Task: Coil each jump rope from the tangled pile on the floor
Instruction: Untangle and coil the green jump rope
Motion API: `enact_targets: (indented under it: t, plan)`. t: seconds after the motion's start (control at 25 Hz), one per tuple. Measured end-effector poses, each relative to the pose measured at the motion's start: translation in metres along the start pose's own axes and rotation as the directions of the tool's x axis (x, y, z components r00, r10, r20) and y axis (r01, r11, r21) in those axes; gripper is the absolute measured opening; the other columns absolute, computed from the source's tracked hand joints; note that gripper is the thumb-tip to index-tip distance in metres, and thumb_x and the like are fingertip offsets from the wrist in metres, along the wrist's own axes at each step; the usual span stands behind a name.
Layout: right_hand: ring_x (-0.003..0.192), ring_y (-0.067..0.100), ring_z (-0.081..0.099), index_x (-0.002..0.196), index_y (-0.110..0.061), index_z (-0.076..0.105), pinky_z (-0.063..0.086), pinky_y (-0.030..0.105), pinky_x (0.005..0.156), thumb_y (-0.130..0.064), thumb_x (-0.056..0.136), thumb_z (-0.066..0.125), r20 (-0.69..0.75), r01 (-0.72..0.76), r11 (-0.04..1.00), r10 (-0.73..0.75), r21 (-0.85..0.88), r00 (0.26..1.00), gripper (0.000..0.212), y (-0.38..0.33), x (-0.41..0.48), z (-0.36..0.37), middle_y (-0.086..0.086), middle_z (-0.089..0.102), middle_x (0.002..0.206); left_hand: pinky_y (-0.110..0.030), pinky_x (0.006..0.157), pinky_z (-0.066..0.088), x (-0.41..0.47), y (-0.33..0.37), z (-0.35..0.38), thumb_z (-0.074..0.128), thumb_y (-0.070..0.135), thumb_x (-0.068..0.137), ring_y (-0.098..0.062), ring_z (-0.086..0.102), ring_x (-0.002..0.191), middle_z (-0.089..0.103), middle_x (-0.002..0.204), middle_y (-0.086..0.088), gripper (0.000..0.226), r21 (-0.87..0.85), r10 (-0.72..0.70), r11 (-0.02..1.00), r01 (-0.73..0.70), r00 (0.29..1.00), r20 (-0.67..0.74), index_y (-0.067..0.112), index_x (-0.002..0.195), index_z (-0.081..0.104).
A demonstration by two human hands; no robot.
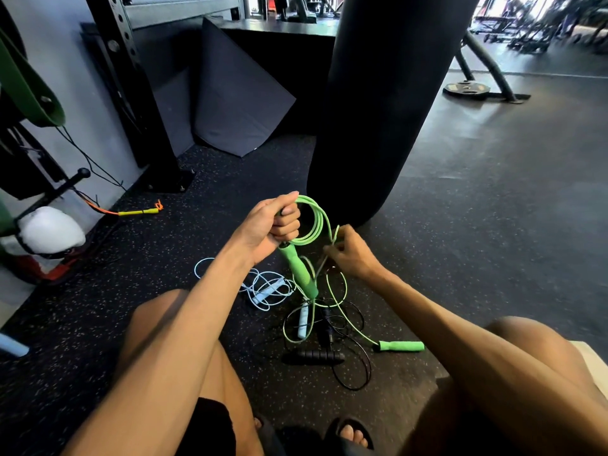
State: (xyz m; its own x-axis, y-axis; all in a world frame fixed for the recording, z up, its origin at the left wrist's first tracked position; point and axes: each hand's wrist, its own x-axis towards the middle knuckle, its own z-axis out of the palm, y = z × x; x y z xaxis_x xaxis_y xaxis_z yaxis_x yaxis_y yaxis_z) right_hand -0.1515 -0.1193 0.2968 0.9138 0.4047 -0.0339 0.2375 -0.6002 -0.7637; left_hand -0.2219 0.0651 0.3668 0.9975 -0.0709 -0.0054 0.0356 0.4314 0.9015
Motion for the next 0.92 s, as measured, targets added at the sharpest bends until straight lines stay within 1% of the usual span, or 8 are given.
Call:
enact_targets:
  t: [0.12,0.24,0.32,0.4,0.48,0.64,0.76,0.92]
  plan:
    - [0.078,0.033,0.069,0.090,-0.010,0.055,0.057,0.057,0.074,-0.018,0.092,0.065,0.090,-0.064,0.997,0.061,0.040,0.994,0.012,0.002,-0.001,-0.003,0.020,0.070,0.089,-0.023,0.041,0.014,0.003,0.002,-0.007,0.049,0.026,0.100,-0.007,0.014,0.041,0.018,0.048,0.008,0.041,-0.023,0.055,0.998,-0.058,0.992,-0.115,0.019,0.062,0.040]
    - [0.061,0.032,0.067,0.111,0.001,0.044,0.060,0.049,0.055,-0.006,0.098,0.054,-0.038,-0.065,0.899,0.090,0.434,0.995,0.017,-0.016,-0.004,-0.033,0.017,0.067,0.073,-0.020,0.037,0.015,0.006,-0.001,-0.021,0.048,0.027,0.103,-0.005,0.016,0.038,0.021,0.047,0.009,0.035,0.046,0.118,0.993,-0.108,0.920,-0.374,0.015,0.070,0.045]
    - [0.056,0.026,0.065,0.120,0.009,0.045,0.057,0.038,0.047,-0.005,0.099,0.052,-0.169,0.047,0.842,0.053,0.538,0.984,0.026,-0.028,0.000,-0.062,0.017,0.064,0.071,-0.018,0.034,0.015,0.008,-0.006,-0.030,0.047,0.025,0.103,-0.003,0.018,0.034,0.024,0.043,0.010,0.035,0.096,0.130,0.991,-0.092,0.825,-0.550,0.013,0.070,0.045]
    - [0.056,0.022,0.064,0.119,0.011,0.051,0.055,0.033,0.049,-0.006,0.100,0.051,-0.302,0.160,0.807,0.024,0.569,0.953,0.026,-0.041,0.004,-0.089,0.015,0.063,0.071,-0.016,0.032,0.015,0.010,-0.010,-0.036,0.048,0.024,0.103,-0.002,0.020,0.031,0.027,0.038,0.012,0.037,0.187,0.158,0.981,-0.046,0.745,-0.648,0.013,0.067,0.046]
    - [0.057,0.020,0.063,0.118,0.009,0.053,0.056,0.033,0.051,-0.004,0.100,0.048,-0.404,0.267,0.744,0.005,0.613,0.915,0.022,-0.057,0.002,-0.112,0.014,0.061,0.071,-0.014,0.034,0.017,0.013,-0.014,-0.035,0.051,0.025,0.101,-0.003,0.023,0.031,0.030,0.038,0.011,0.039,0.306,0.201,0.952,0.013,0.727,-0.657,0.012,0.064,0.051]
    - [0.073,0.031,0.067,0.119,0.004,0.049,0.061,0.046,0.068,-0.003,0.102,0.043,-0.436,0.415,0.581,-0.113,0.700,0.893,0.019,-0.083,-0.005,-0.132,0.019,0.063,0.079,-0.016,0.035,0.020,0.017,-0.023,-0.021,0.051,0.026,0.101,-0.001,0.025,0.034,0.032,0.042,0.010,0.039,0.415,0.222,0.910,0.021,0.819,-0.529,0.010,0.067,0.055]
    - [0.081,0.034,0.066,0.112,0.001,0.049,0.059,0.055,0.077,-0.001,0.101,0.043,-0.487,0.522,0.499,-0.212,0.691,0.847,0.013,-0.109,0.001,-0.142,0.022,0.063,0.080,-0.017,0.037,0.023,0.024,-0.027,-0.019,0.052,0.030,0.101,-0.005,0.026,0.037,0.032,0.040,0.012,0.043,0.482,0.240,0.876,0.032,0.837,-0.492,0.012,0.062,0.054]
    - [0.083,0.035,0.067,0.108,-0.001,0.050,0.058,0.053,0.080,0.001,0.100,0.041,-0.563,0.648,0.485,-0.331,0.587,0.757,0.012,-0.153,0.013,-0.163,0.026,0.064,0.083,-0.027,0.049,0.023,0.033,-0.026,-0.007,0.055,0.051,0.091,0.000,0.030,0.039,0.035,0.038,0.012,0.045,0.563,0.373,0.819,-0.111,0.849,-0.374,0.014,0.070,0.071]
